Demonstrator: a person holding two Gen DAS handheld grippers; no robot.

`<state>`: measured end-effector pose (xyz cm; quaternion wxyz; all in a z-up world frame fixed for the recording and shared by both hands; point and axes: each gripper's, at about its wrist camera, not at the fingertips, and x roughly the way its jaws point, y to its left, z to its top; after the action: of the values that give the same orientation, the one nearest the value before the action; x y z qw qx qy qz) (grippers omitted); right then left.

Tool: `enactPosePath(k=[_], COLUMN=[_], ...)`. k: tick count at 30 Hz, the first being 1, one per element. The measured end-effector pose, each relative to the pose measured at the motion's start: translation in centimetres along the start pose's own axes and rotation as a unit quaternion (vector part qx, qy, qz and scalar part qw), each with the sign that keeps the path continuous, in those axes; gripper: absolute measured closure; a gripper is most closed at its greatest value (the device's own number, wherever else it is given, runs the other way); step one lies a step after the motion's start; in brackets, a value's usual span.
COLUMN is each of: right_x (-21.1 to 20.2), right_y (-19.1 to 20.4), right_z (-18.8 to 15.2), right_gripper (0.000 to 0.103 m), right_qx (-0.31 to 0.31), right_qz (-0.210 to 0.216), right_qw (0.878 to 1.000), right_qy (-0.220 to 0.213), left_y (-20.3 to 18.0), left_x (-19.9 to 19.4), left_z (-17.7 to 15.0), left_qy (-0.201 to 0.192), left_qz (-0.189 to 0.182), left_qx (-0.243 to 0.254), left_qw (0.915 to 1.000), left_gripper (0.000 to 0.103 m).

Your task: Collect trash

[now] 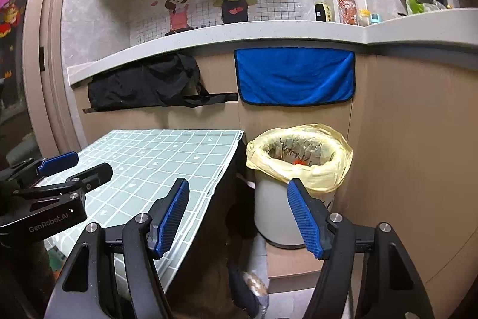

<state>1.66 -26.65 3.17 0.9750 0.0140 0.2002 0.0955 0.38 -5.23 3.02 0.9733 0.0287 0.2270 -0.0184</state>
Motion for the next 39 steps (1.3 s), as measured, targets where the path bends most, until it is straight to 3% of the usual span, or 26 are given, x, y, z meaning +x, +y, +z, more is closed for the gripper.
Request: enactPosePath(k=[6,39], right_x=[-0.6,-1.0], right_y=[0.9,1.7], right_z=[-0.4,0.0], right_gripper=[0.037,0.037], right_qx=[-0.018,-0.024], right_qz=[-0.019,-0.012], right_qw=[1.000,1.000], right_qy=[-0.009,-0.015], left_y=[0.9,0.6], left_x=[-0.6,-1.6], left_z=[0.1,0.3], left_qy=[-0.006,-0.021], left_qz=[0.007,0.007], left_qx=[-0.016,-0.024], left_qw=[0.9998,0.9995], left_gripper=[0.034,0.034])
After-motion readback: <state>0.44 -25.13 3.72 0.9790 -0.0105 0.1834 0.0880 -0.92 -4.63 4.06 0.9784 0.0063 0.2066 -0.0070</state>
